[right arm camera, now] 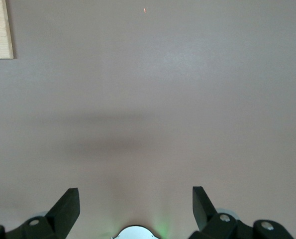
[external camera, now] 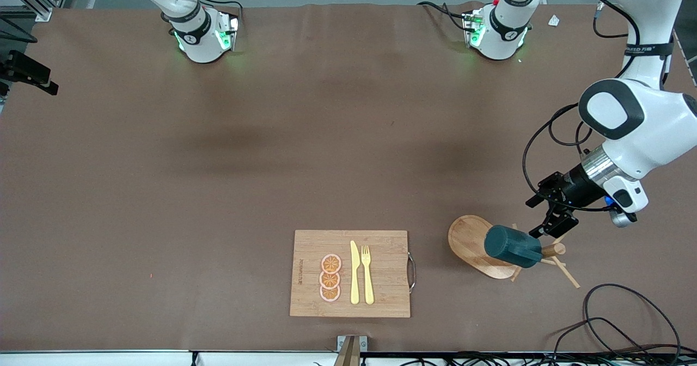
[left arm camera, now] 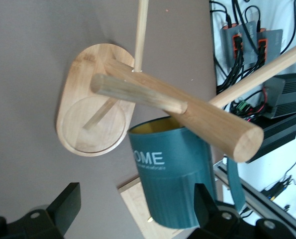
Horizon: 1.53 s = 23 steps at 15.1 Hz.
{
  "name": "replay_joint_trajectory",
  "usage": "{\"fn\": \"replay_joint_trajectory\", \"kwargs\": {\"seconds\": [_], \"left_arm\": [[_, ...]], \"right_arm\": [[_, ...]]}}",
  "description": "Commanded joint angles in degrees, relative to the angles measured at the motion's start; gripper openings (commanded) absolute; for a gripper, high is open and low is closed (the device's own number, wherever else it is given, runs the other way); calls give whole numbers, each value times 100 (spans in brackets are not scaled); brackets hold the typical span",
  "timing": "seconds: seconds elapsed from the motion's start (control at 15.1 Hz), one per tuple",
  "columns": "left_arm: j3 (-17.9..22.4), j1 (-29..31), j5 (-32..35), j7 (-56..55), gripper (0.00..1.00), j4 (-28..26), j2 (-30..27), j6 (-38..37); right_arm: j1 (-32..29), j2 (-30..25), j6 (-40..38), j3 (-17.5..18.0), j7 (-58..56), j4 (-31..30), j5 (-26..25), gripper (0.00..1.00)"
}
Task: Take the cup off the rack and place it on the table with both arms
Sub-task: 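Lower the left gripper onto the teal mug rim and close it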
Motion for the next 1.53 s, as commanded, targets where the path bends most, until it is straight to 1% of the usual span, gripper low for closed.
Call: {"fn": "replay_joint_trajectory", "kwargs": {"seconds": [0.0, 0.13, 0.33, 0.47, 0.66, 0.93, 1.13, 1.46], "left_arm": [[-118, -17, -193, -31, 100, 3, 101, 369], [-127, -26, -237, -31, 100, 55, 215, 528], [-232, -96, -597, -22, 100, 108, 329, 862], [-224, -122, -685, -22, 100, 187, 347, 880], [-232, -131, -817, -22, 100, 354, 540, 889], [-232, -131, -818, -13, 100, 407, 549, 942], [-232, -140, -940, -13, 100, 565, 742, 950], [-232, -210, -949, -13, 100, 574, 822, 1020]], "right_arm": [[59, -92, 3, -27, -39, -94, -96, 100], [59, -92, 3, -27, -39, -94, -96, 100], [59, -92, 12, -19, -39, -94, -96, 100], [59, -92, 3, -27, -39, -94, -96, 100], [59, -92, 3, -27, -39, -94, -96, 100], [59, -92, -5, -27, -39, -94, -96, 100], [59, -92, 3, -27, -39, -94, -96, 100], [68, -92, 12, -19, -39, -94, -96, 100]]}}
